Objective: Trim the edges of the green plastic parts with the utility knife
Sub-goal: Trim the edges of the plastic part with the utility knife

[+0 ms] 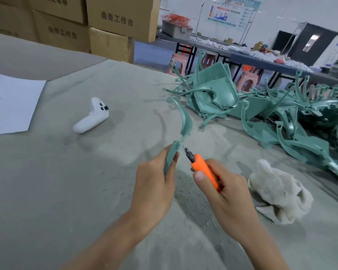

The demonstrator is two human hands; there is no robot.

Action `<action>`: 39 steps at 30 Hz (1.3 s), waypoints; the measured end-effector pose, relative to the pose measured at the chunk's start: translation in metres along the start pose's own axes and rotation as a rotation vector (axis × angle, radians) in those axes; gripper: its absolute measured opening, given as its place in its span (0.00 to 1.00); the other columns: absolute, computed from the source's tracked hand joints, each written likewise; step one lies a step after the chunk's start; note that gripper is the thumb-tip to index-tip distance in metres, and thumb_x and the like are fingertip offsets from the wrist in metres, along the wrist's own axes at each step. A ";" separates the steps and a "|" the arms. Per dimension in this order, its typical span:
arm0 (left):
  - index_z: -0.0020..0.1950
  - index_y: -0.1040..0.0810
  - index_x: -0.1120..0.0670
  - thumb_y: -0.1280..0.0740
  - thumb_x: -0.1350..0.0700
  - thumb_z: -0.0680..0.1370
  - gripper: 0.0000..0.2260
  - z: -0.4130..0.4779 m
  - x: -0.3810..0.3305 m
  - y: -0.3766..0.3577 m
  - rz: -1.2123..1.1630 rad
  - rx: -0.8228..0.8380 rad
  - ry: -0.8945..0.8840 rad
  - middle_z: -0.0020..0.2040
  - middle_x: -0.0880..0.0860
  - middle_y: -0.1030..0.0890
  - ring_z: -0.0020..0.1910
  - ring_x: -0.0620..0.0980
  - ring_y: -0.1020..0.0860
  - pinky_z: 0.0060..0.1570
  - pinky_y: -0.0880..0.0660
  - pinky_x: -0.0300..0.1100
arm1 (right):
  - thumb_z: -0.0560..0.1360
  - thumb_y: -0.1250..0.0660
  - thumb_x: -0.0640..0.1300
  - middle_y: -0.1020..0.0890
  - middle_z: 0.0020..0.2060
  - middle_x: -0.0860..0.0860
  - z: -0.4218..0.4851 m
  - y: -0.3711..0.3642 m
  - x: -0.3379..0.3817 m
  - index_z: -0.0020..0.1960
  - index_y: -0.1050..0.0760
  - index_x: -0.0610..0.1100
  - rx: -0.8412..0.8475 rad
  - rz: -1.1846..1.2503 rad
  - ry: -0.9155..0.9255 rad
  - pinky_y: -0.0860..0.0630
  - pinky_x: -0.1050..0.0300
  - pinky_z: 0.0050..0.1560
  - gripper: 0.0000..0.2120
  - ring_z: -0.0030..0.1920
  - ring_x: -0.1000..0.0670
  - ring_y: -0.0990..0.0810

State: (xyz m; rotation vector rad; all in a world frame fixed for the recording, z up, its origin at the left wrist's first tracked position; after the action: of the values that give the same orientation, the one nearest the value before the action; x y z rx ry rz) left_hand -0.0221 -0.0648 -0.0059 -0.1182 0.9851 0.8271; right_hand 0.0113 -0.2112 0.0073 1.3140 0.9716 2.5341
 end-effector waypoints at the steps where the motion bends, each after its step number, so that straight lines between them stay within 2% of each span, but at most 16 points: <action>1: 0.45 0.23 0.51 0.43 0.49 0.80 0.12 0.000 0.000 0.001 0.015 -0.001 -0.005 0.25 0.46 0.34 0.25 0.41 0.33 0.26 0.39 0.26 | 0.76 0.41 0.65 0.31 0.29 0.45 0.000 0.000 0.001 0.43 0.25 0.47 0.001 -0.009 0.009 0.41 0.64 0.27 0.21 0.26 0.55 0.35; 3: 0.53 0.20 0.57 0.42 0.52 0.81 0.13 0.002 0.000 0.002 0.059 0.007 -0.006 0.26 0.43 0.31 0.25 0.37 0.32 0.27 0.39 0.25 | 0.76 0.40 0.65 0.30 0.29 0.45 -0.001 0.001 0.002 0.42 0.26 0.49 -0.005 -0.030 0.030 0.41 0.64 0.27 0.20 0.26 0.55 0.35; 7: 0.58 0.20 0.59 0.37 0.62 0.80 0.09 0.003 -0.003 0.006 0.108 0.040 -0.015 0.30 0.36 0.27 0.26 0.33 0.31 0.29 0.38 0.22 | 0.76 0.39 0.64 0.31 0.28 0.47 -0.001 0.002 0.005 0.41 0.28 0.53 -0.015 -0.054 0.061 0.41 0.66 0.27 0.15 0.25 0.56 0.35; 9: 0.59 0.20 0.58 0.36 0.61 0.80 0.10 0.002 -0.005 0.008 0.125 0.044 -0.030 0.26 0.39 0.30 0.27 0.31 0.31 0.30 0.38 0.21 | 0.76 0.38 0.62 0.32 0.27 0.49 -0.002 0.003 0.006 0.40 0.30 0.57 -0.018 -0.058 0.074 0.41 0.67 0.27 0.12 0.25 0.57 0.36; 11: 0.60 0.20 0.57 0.37 0.60 0.80 0.11 0.002 -0.006 0.009 0.143 0.051 -0.040 0.22 0.41 0.36 0.27 0.29 0.32 0.31 0.38 0.21 | 0.77 0.37 0.61 0.33 0.27 0.51 -0.002 0.003 0.007 0.39 0.31 0.59 -0.021 -0.053 0.082 0.41 0.68 0.27 0.10 0.25 0.57 0.36; 18: 0.60 0.20 0.56 0.34 0.63 0.79 0.11 -0.004 -0.005 0.007 0.180 0.066 -0.048 0.24 0.37 0.37 0.30 0.27 0.30 0.34 0.39 0.17 | 0.76 0.39 0.65 0.33 0.26 0.53 -0.002 0.002 0.003 0.38 0.31 0.54 -0.093 -0.075 0.036 0.42 0.66 0.26 0.16 0.25 0.55 0.35; 21: 0.59 0.20 0.59 0.32 0.66 0.76 0.12 -0.007 -0.008 0.006 0.203 0.064 -0.086 0.26 0.43 0.29 0.33 0.35 0.28 0.37 0.41 0.14 | 0.75 0.40 0.66 0.33 0.26 0.51 0.000 0.004 -0.003 0.37 0.32 0.54 -0.143 -0.106 0.002 0.41 0.62 0.25 0.18 0.25 0.53 0.35; 24: 0.58 0.20 0.60 0.31 0.67 0.75 0.12 -0.013 -0.008 0.003 0.192 0.061 -0.110 0.24 0.39 0.36 0.32 0.26 0.30 0.35 0.42 0.13 | 0.75 0.40 0.68 0.31 0.26 0.47 0.005 0.008 -0.009 0.37 0.32 0.52 -0.188 -0.162 -0.058 0.35 0.48 0.27 0.20 0.25 0.48 0.33; 25: 0.56 0.19 0.59 0.31 0.66 0.75 0.11 -0.014 -0.007 0.002 0.181 0.063 -0.105 0.24 0.38 0.35 0.31 0.24 0.32 0.34 0.42 0.14 | 0.75 0.40 0.68 0.31 0.26 0.46 0.005 0.009 -0.010 0.37 0.32 0.52 -0.199 -0.170 -0.068 0.35 0.47 0.27 0.20 0.25 0.48 0.33; 26: 0.54 0.19 0.59 0.32 0.65 0.76 0.09 -0.015 -0.007 0.002 0.170 0.054 -0.095 0.26 0.37 0.32 0.30 0.24 0.32 0.33 0.42 0.15 | 0.75 0.40 0.67 0.31 0.26 0.46 0.005 0.010 -0.011 0.37 0.32 0.52 -0.207 -0.168 -0.071 0.35 0.48 0.27 0.20 0.25 0.48 0.33; 28: 0.49 0.20 0.58 0.35 0.61 0.78 0.04 -0.013 -0.007 0.003 0.158 0.013 -0.064 0.28 0.36 0.29 0.28 0.27 0.32 0.32 0.41 0.16 | 0.76 0.40 0.66 0.32 0.26 0.49 0.001 0.008 -0.007 0.37 0.32 0.53 -0.200 -0.136 -0.049 0.39 0.58 0.26 0.18 0.25 0.51 0.35; 30: 0.46 0.22 0.57 0.36 0.60 0.79 0.05 -0.009 -0.008 0.005 0.173 -0.024 -0.039 0.22 0.41 0.35 0.27 0.29 0.32 0.31 0.40 0.17 | 0.75 0.39 0.65 0.33 0.25 0.54 -0.004 0.002 -0.001 0.38 0.32 0.56 -0.158 -0.085 -0.012 0.42 0.66 0.26 0.15 0.24 0.55 0.35; 32: 0.46 0.22 0.58 0.36 0.61 0.80 0.05 -0.008 -0.006 0.006 0.194 -0.029 -0.019 0.21 0.41 0.39 0.26 0.29 0.31 0.30 0.40 0.17 | 0.76 0.38 0.64 0.34 0.25 0.56 -0.008 -0.003 0.005 0.39 0.30 0.58 -0.126 -0.059 0.022 0.42 0.68 0.26 0.12 0.24 0.57 0.35; 34: 0.47 0.21 0.58 0.36 0.61 0.80 0.05 -0.007 -0.004 0.007 0.186 -0.018 0.004 0.24 0.42 0.31 0.27 0.30 0.31 0.30 0.39 0.18 | 0.76 0.38 0.63 0.34 0.25 0.56 -0.010 -0.004 0.009 0.40 0.30 0.58 -0.125 -0.045 0.051 0.42 0.69 0.26 0.11 0.24 0.57 0.36; 36: 0.50 0.20 0.58 0.36 0.62 0.80 0.05 -0.007 -0.005 0.008 0.185 -0.005 -0.003 0.32 0.33 0.27 0.28 0.29 0.31 0.31 0.39 0.18 | 0.76 0.37 0.62 0.35 0.25 0.57 -0.010 -0.002 0.010 0.40 0.30 0.60 -0.136 -0.041 0.060 0.43 0.70 0.26 0.09 0.24 0.57 0.36; 39: 0.52 0.20 0.57 0.35 0.62 0.79 0.06 -0.006 -0.006 0.007 0.197 0.016 -0.029 0.33 0.31 0.27 0.29 0.27 0.31 0.33 0.39 0.17 | 0.75 0.37 0.62 0.35 0.24 0.57 -0.008 0.000 0.008 0.37 0.32 0.63 -0.148 -0.042 0.038 0.42 0.68 0.26 0.09 0.25 0.57 0.36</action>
State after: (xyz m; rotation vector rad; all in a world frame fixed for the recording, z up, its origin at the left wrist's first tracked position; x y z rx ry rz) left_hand -0.0331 -0.0657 -0.0033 0.0054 0.9866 0.9981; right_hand -0.0001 -0.2117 0.0096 1.1964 0.7914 2.5523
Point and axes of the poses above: each hand's wrist, its own z-axis towards the middle knuckle, its own y-axis out of the back of the hand, x = y × z, the point moved 5 cm from there along z, towards the middle knuckle
